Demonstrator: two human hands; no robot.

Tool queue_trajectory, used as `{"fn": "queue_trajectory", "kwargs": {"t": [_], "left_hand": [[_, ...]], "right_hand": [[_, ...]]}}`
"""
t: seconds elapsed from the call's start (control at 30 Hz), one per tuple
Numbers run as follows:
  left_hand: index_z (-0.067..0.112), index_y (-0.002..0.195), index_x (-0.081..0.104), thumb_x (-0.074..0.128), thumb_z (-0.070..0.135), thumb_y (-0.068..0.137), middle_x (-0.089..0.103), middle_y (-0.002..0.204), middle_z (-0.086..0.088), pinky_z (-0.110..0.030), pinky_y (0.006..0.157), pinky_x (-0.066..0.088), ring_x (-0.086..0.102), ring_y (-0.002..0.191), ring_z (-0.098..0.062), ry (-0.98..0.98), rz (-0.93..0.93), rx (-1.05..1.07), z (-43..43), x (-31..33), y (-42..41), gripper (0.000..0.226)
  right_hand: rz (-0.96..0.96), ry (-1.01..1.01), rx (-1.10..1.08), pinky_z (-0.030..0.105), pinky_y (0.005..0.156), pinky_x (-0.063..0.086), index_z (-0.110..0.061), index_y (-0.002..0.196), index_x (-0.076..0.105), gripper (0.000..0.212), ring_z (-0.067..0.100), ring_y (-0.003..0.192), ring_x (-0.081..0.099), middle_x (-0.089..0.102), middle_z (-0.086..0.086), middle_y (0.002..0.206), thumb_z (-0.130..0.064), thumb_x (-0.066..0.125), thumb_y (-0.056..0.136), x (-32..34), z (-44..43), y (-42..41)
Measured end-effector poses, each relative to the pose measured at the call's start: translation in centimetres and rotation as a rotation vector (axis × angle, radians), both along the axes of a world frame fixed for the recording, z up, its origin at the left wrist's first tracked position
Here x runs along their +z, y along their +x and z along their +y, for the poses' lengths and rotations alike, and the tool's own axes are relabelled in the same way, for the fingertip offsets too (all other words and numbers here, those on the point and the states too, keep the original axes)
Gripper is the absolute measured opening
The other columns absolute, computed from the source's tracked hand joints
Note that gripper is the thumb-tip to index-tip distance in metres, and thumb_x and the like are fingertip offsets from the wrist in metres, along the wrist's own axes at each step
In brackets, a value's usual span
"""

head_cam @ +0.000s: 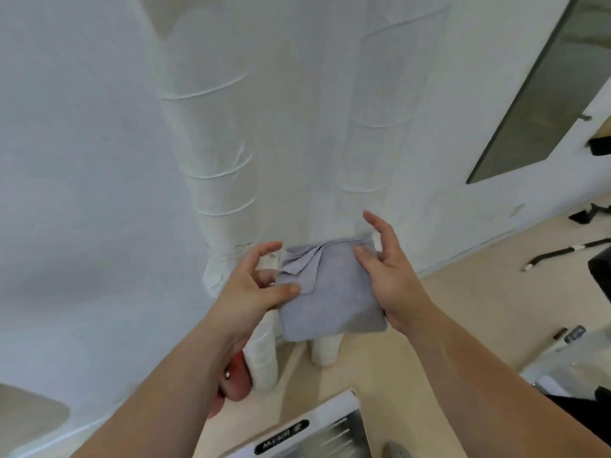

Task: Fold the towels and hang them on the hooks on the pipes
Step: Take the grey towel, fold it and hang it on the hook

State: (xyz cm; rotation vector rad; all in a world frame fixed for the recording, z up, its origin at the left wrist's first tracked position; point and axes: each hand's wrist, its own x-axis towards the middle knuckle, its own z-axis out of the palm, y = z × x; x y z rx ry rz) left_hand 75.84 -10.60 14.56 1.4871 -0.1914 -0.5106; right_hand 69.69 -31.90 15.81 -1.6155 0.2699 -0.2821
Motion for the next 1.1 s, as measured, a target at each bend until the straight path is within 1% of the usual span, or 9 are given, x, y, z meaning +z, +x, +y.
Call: {"fn": "queue_trajectory", "kwargs": {"t": [0.07,0.2,0.33,0.5,0.7,0.83,0.93,1.03,1.1], "left_hand": [[0.040,0.140,0.048,0.084,0.005,0.069,0.071,0.111,-0.023,-0.029,0.076,0.057,0.071,0.096,-0.024,-0.023,-0.001,0.025,-3.5,-0.1,-0.5,0.088],[0.050,0.149,0.030,0.076,-0.007,0.083,0.071,0.117,0.021,-0.021,0.084,0.057,0.068,0.112,-0.004,0.061,-0.134,0.020,-12.8,1.1,-2.2,0.099],[0.061,0.139,0.042,0.059,0.021,0.101,0.071,0.097,-0.021,-0.040,0.089,0.058,0.070,0.091,-0.024,0.063,-0.122,0.340,-16.4,2.8,-3.4,0.058],[0.049,0.131,0.058,0.052,0.029,0.106,0.062,0.078,-0.005,-0.017,0.061,0.054,0.059,0.074,-0.014,0.009,-0.074,0.582,-15.5,3.2,-4.8,0.033],[0.051,0.118,0.064,0.061,0.024,0.101,0.071,0.093,-0.006,-0.037,0.079,0.055,0.066,0.087,-0.021,0.040,-0.120,0.514,-11.2,2.9,-6.7,0.032],[0.048,0.135,0.053,0.079,0.000,0.082,0.059,0.123,0.039,-0.012,0.091,0.050,0.056,0.117,0.013,0.132,-0.369,0.175,-9.7,4.1,-7.7,0.076],[0.045,0.129,0.062,0.082,0.001,0.077,0.060,0.127,0.023,-0.023,0.098,0.052,0.058,0.116,0.005,0.308,-0.463,0.172,-10.1,5.6,-6.4,0.071],[0.038,0.123,0.069,0.083,0.001,0.075,0.064,0.123,0.009,-0.021,0.089,0.056,0.063,0.107,0.002,0.337,-0.487,0.204,-11.4,7.8,-4.6,0.061],[0.035,0.122,0.070,0.083,0.000,0.073,0.066,0.117,0.014,-0.013,0.079,0.055,0.064,0.101,0.006,0.320,-0.507,0.192,-12.1,9.1,-3.2,0.061]], "right_hand": [[0.030,0.062,-0.014,0.054,0.080,0.056,-0.056,0.132,0.047,0.043,0.027,0.078,0.059,0.061,0.031,0.084,-0.022,0.050,0.105,0.1,-3.5,0.6],[0.051,0.079,0.023,0.041,0.075,0.059,-0.053,0.128,0.049,0.039,0.021,0.076,0.067,0.071,0.011,0.081,-0.021,0.049,0.105,1.0,-11.8,1.6],[0.129,0.104,0.018,0.045,0.082,0.059,-0.058,0.125,0.043,0.034,0.021,0.087,0.072,0.075,0.009,0.102,-0.035,0.053,0.102,1.2,-14.3,1.4],[0.122,0.177,0.279,0.037,0.080,0.060,-0.056,0.130,0.044,0.053,0.021,0.094,0.075,0.075,0.007,0.104,-0.017,0.060,0.099,0.8,-12.6,-1.7],[0.021,-0.072,0.169,0.027,0.076,0.047,-0.020,0.066,0.072,0.043,0.003,0.078,0.062,0.070,-0.010,0.078,0.010,0.051,0.088,0.7,-9.0,-2.5],[-0.005,-0.011,0.169,0.043,0.095,0.055,-0.022,0.080,0.078,0.036,0.016,0.100,0.069,0.076,-0.006,0.097,0.001,0.055,0.095,2.6,-8.9,-1.9],[-0.039,-0.061,0.407,0.040,0.095,0.057,-0.031,0.109,0.073,0.030,0.013,0.111,0.067,0.071,-0.006,0.115,-0.010,0.074,0.088,4.3,-10.2,-1.9],[0.014,-0.398,0.545,0.018,0.089,0.054,-0.045,0.131,0.054,0.079,-0.003,0.113,0.059,0.059,-0.019,0.125,-0.019,0.093,0.068,5.9,-12.0,-1.2],[-0.021,-0.559,0.477,0.007,0.081,0.048,-0.049,0.130,0.051,0.083,-0.014,0.106,0.055,0.058,-0.023,0.120,-0.022,0.093,0.065,7.4,-12.8,-0.2]]}}
